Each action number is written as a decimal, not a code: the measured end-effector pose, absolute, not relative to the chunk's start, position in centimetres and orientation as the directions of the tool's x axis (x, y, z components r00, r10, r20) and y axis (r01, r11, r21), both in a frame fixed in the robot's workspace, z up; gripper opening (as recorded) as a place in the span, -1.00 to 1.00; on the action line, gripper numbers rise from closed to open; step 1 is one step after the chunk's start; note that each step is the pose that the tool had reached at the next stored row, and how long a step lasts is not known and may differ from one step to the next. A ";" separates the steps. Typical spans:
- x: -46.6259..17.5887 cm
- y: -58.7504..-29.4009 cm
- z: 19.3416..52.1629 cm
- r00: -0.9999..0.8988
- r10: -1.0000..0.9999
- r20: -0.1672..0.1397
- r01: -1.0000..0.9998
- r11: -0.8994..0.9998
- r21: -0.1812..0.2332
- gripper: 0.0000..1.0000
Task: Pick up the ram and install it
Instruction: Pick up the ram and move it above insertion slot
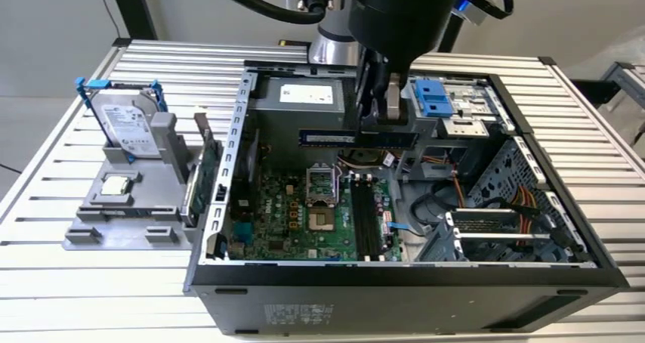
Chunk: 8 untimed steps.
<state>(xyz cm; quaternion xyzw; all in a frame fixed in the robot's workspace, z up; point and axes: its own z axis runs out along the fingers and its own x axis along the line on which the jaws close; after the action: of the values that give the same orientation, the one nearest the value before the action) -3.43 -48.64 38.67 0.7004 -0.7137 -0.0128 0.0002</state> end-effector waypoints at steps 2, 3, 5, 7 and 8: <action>-3.3 -48.6 38.7 -0.023 -1.000 -0.018 -1.000 0.023 0.018 -1.00; -3.3 -48.6 38.7 -0.024 -1.000 -0.018 -1.000 0.024 0.018 -1.00; -3.2 -48.6 38.7 -0.027 -0.999 -0.018 -0.999 0.027 0.019 -1.00; -3.2 -48.6 38.7 -0.030 -0.999 -0.018 -0.999 0.029 0.019 -1.00; -3.2 -48.6 38.7 -0.032 -0.999 -0.018 -0.999 0.032 0.020 -1.00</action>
<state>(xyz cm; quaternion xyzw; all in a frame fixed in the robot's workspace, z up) -3.18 -48.64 38.67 0.6955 -0.7184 -0.0132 0.0005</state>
